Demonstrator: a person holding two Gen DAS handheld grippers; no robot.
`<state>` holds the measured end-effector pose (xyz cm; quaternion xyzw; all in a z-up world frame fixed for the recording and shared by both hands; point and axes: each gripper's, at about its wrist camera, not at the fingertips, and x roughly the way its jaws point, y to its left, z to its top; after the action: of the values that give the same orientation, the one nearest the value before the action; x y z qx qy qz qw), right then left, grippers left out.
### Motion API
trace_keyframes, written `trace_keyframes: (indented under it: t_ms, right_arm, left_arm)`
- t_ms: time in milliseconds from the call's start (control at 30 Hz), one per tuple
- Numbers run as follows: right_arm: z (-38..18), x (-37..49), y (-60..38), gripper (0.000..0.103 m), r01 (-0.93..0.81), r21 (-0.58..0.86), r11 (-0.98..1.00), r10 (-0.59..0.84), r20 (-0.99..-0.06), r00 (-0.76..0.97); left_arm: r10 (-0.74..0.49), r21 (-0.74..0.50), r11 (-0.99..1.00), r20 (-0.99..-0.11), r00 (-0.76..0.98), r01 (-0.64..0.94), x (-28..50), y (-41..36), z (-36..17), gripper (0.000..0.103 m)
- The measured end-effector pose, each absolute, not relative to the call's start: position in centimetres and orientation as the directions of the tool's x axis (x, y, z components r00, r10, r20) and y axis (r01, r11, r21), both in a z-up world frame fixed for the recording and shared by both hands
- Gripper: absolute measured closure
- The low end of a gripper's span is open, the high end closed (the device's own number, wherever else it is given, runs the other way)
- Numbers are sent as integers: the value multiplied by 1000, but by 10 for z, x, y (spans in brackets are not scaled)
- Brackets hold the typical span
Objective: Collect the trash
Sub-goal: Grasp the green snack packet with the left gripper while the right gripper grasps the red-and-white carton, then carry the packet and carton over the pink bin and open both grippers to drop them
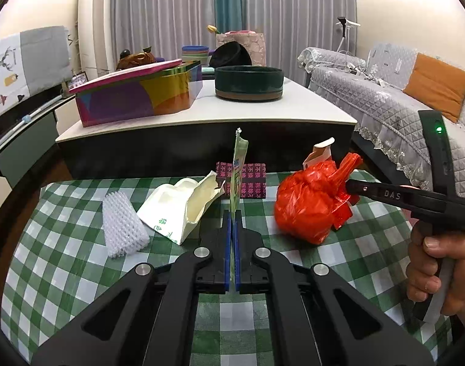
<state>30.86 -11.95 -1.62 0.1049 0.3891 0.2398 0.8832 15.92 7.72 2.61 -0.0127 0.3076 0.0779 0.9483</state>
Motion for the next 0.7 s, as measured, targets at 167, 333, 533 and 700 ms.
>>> trace_keyframes:
  t_ms: [167,333,533,700]
  right_arm:
    - [5,290,-124,98,-366,306,879,476,-611,632]
    - [24,270,-132,99,-373,218,902,425,-598,680]
    - [39,243,-144,100,-362,126,924,364,-584,726]
    - [49,218,-159,100,-344,86,935,329,-569,754]
  left_arm:
    - [127,17,990,-565,816,-142,155,73,34,102]
    - [105,4,992,-546,831,-123,148,69,43,102]
    - [87,-2,994,-539,838,-105,136,61,47,102]
    - [70,-7,996,-532,844,-87,124,53,48,102]
